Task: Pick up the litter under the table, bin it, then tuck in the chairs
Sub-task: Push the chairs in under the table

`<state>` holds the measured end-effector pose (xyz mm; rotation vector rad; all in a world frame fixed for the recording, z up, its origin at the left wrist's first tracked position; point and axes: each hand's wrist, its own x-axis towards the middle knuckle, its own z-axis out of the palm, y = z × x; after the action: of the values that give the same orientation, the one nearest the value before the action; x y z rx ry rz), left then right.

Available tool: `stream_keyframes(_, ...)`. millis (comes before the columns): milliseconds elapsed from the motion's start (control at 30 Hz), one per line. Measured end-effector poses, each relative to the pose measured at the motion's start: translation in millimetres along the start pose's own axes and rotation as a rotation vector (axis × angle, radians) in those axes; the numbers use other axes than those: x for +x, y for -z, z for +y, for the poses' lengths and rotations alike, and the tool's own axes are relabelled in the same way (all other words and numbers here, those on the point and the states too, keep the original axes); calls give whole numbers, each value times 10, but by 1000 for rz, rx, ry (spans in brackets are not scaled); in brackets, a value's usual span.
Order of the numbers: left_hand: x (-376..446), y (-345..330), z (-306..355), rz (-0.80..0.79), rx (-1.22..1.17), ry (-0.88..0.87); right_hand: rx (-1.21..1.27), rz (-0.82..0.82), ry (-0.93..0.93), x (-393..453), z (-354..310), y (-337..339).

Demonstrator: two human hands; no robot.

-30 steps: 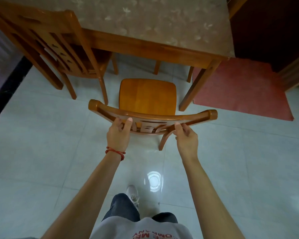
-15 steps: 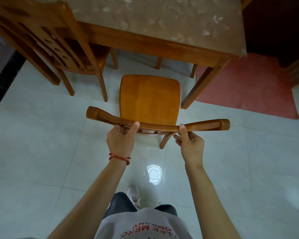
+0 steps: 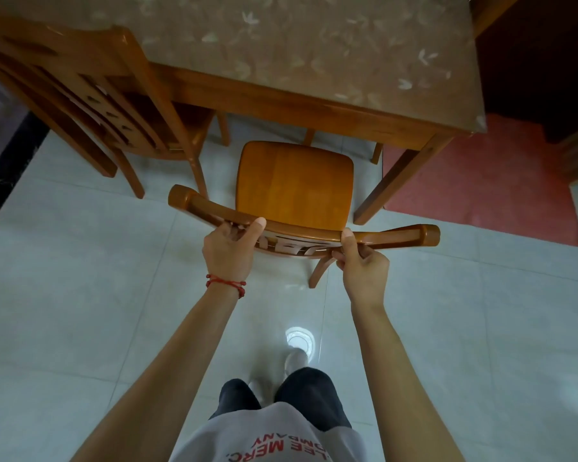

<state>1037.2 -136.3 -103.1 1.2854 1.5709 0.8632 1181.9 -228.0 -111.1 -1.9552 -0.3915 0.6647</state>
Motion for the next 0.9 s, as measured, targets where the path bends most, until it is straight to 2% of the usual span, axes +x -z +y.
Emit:
stream_keyframes(267,468,-280,165,16,29,-41,28,24,10,464,-207,-168)
stream_keyframes(700,1353,-672,548,-10,-3,-7,37,-3,-5,1289,-648,-527)
stream_keyframes(900,1696,-831,697,-28,-96,-19,23,-1,-19,1608,-857,-664)
